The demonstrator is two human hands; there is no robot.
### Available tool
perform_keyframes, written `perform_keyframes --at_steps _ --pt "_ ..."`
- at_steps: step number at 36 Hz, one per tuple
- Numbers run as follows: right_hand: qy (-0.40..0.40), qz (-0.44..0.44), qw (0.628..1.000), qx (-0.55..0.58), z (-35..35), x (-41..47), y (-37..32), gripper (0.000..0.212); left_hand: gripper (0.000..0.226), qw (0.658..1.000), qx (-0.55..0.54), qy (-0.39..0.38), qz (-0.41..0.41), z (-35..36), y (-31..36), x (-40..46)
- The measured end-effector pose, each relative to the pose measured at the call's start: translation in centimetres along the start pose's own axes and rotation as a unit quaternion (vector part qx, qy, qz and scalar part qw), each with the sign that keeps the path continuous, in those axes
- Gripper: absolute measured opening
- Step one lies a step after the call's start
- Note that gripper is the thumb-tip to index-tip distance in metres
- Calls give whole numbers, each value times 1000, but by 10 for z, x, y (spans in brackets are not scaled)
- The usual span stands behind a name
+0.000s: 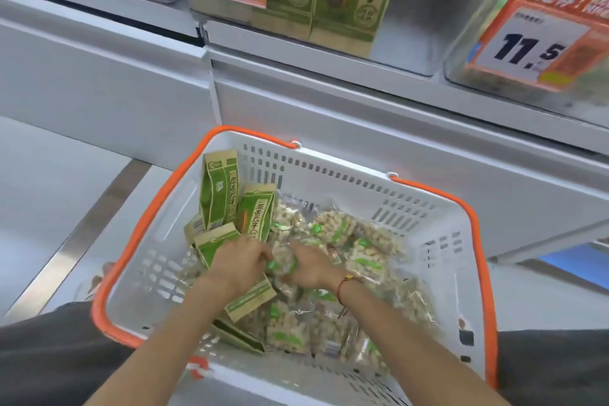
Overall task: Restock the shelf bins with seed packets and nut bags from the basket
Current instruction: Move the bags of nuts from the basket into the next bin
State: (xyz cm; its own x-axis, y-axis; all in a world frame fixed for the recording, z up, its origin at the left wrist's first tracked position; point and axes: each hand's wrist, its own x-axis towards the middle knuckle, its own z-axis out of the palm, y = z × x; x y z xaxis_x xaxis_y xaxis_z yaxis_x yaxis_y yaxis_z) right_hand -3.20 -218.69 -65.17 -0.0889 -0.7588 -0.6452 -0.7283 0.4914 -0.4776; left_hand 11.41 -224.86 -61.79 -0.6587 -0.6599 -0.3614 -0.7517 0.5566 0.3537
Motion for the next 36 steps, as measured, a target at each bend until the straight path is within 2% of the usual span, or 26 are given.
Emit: perform_keyframes --at_steps 3,7,11,13,15,18,21,22,24,26,27,30,31,33,36 --pt "0 9 999 -36 -6 -3 8 39 22 998 -60 -9 -13 1 1 -1" --pt "32 9 996 84 -4 -22 12 49 33 980 -195 -15 -46 0 8 -2" --pt "73 4 978 196 -18 -42 15 45 66 952 -294 38 -71 -4 18 -6" --pt "100 2 958 269 -30 -50 16 47 77 928 -356 54 -97 -10 26 -5" --pt "134 3 933 334 -39 -52 17 54 81 888 -442 31 -122 -16 38 -2" --pt "138 -4 906 400 -47 -51 13 53 69 849 -509 -9 -145 -20 50 2" --pt "91 -34 919 382 -52 -48 10 45 42 824 -547 35 -143 -19 48 5" --pt "95 -45 921 375 -55 -48 9 36 41 816 -556 52 -150 -21 46 4" --pt "181 -29 922 341 -61 -42 10 25 50 805 -561 80 -176 -22 38 4" --pt "286 20 931 227 -68 -29 19 30 56 797 -562 103 -197 -25 29 3" --pt "299 29 940 159 -70 -22 24 33 57 792 -566 109 -199 -26 25 3" --pt "237 34 970 27 -69 -7 30 44 51 780 -578 134 -198 -32 20 3" --pt "233 38 972 4 -67 -2 30 47 50 776 -583 143 -195 -33 18 3" --pt "280 59 958 -22 -63 7 29 49 53 768 -591 146 -201 -34 15 5" --pt "324 83 940 -67 -56 13 31 37 51 750 -610 124 -223 -32 12 7"
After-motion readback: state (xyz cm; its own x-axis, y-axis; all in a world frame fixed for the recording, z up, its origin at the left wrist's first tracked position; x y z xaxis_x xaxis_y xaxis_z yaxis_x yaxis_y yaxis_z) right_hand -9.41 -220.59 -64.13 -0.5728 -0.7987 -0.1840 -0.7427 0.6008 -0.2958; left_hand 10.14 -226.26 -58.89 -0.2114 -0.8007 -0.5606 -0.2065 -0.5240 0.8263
